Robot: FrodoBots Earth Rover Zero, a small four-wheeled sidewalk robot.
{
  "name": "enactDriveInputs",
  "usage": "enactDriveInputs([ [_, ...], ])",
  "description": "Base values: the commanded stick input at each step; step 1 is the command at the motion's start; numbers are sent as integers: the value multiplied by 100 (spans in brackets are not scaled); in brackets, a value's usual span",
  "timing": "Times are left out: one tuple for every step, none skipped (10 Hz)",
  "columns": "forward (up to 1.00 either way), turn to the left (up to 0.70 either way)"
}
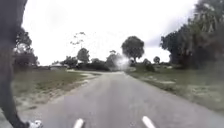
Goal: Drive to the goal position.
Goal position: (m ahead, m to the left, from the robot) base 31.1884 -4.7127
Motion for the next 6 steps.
enactDriveInputs([
  [70,0],
  [70,0],
  [70,0],
  [70,0],
  [70,0],
  [70,0],
])
